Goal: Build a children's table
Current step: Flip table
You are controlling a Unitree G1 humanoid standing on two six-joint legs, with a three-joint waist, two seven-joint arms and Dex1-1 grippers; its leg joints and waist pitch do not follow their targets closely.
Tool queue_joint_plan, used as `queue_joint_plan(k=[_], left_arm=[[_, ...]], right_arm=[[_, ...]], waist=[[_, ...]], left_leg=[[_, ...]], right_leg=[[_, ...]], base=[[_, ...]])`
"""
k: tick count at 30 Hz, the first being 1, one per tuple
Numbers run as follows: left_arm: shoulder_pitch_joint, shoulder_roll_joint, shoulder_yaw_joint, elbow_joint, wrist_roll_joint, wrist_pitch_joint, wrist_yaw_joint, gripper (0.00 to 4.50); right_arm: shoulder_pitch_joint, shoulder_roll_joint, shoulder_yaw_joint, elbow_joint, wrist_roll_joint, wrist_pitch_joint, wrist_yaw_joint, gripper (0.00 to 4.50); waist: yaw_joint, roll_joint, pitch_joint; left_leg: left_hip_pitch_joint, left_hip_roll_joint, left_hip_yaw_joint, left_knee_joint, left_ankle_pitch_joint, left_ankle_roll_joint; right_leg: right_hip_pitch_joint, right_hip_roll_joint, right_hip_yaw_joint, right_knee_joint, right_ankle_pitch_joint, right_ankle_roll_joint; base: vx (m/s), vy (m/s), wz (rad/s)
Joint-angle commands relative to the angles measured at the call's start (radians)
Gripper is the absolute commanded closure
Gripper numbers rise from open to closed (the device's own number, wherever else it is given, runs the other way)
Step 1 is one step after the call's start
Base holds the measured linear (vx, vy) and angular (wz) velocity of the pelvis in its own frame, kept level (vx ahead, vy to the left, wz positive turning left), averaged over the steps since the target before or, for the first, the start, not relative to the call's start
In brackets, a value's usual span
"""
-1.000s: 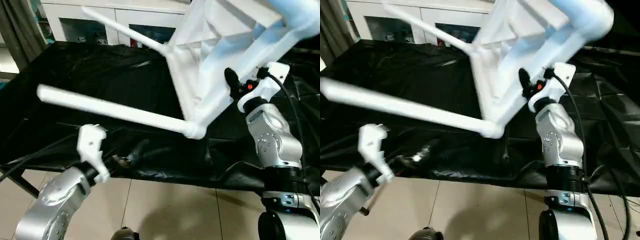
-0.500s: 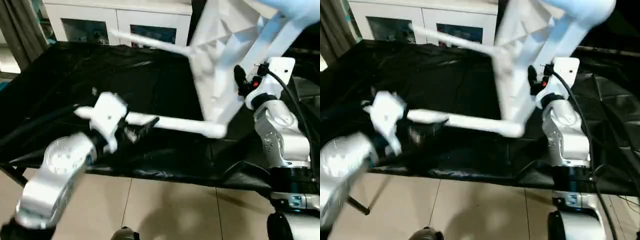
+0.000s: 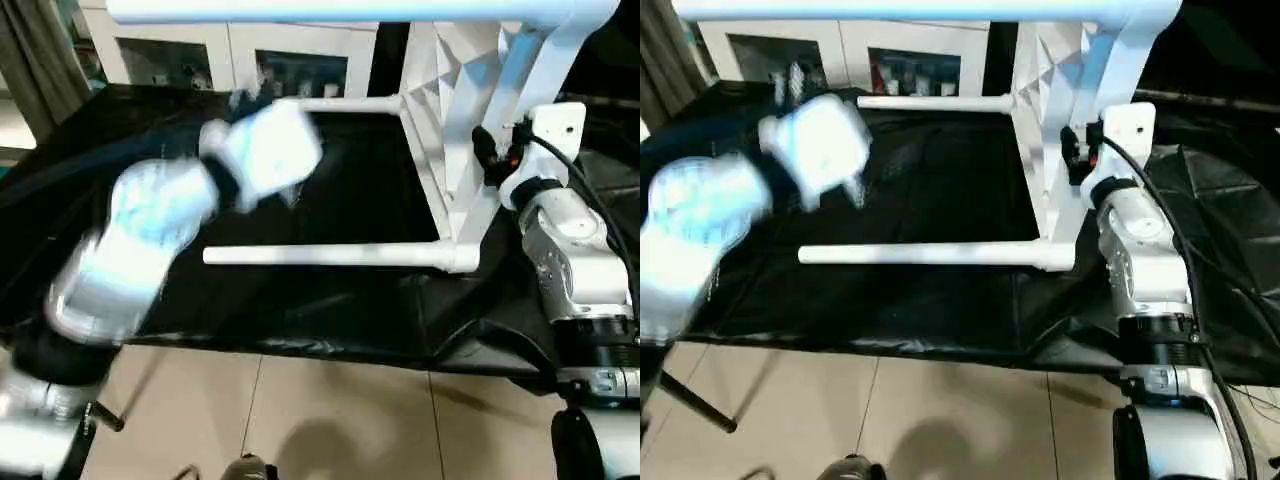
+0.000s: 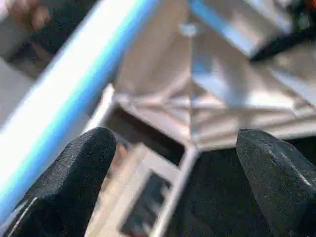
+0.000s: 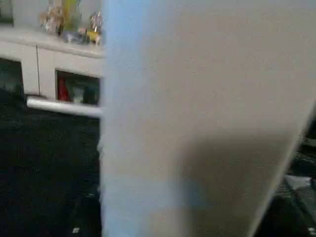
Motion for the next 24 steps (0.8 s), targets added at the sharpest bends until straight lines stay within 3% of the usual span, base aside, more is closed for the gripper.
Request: queue_joint_plan(k=[1,6,8,12,14,20,24], left_arm=[[-0.012,-0.004,-0.020,0.005,0.018,-0.008,-0.011,0.00],[-0.031,-0.023,-0.043,0.008,0.045,-0.039,-0.017,0.00],[-0.037,-0.034,-0.048,0.002,0.059,-0.047,-0.012,0.00],[-0.090,-0.065,-0.030,0.007,0.097,-0.078,0.052,0.00],[-0.118,-0.072,-0.017,0.015,0.106,-0.104,0.071,0.00],[-0.142,-0.077,0.000,0.020,0.133,-0.154,0.087,0.00],[-0.146,-0.064,-0.012,0.052,0.196,-0.147,0.113,0.00]], right_arm=[[0.002,0.004,0.014,0.035,-0.018,0.002,-0.002,1.63],[0.000,0.014,0.023,0.098,-0.034,-0.019,-0.002,1.48],[0.003,0.021,0.019,0.126,-0.034,-0.038,0.001,1.48],[-0.022,0.033,0.024,0.212,-0.044,-0.104,0.006,1.48],[-0.039,0.037,0.027,0.265,-0.049,-0.141,0.015,1.48],[-0.071,0.046,0.024,0.338,-0.050,-0.182,0.019,2.02],[-0.081,0.051,0.023,0.368,-0.054,-0.209,0.022,2.29]], waist=[[-0.004,0.000,-0.073],[-0.012,-0.004,-0.074],[-0.012,-0.001,-0.074],[-0.012,-0.001,-0.075],[-0.012,-0.002,-0.074],[-0.013,-0.006,-0.074],[-0.014,-0.004,-0.074]], left_leg=[[0.039,0.039,-0.026,-0.071,-0.157,-0.081],[0.038,0.041,-0.024,-0.069,-0.145,-0.061],[0.038,0.042,-0.024,-0.068,-0.144,-0.055],[0.042,0.043,-0.023,-0.066,-0.162,-0.052],[0.038,0.043,-0.024,-0.067,-0.161,-0.051],[0.036,0.043,-0.024,-0.066,-0.149,-0.034],[0.037,0.044,-0.024,-0.066,-0.157,-0.033]], right_leg=[[0.031,-0.060,0.024,-0.065,-0.039,-0.166],[0.033,-0.059,0.023,-0.065,-0.032,-0.186],[0.033,-0.060,0.023,-0.064,-0.025,-0.193],[0.031,-0.061,0.023,-0.066,-0.031,-0.206],[0.033,-0.061,0.022,-0.066,-0.030,-0.207],[0.035,-0.062,0.021,-0.064,-0.029,-0.212],[0.032,-0.061,0.021,-0.065,-0.038,-0.210]], base=[[0.000,0.000,0.00],[0.000,0.000,0.00],[0.000,0.000,0.00],[0.000,0.000,0.00],[0.000,0.000,0.00],[0.000,0.000,0.00],[0.000,0.000,0.00]])
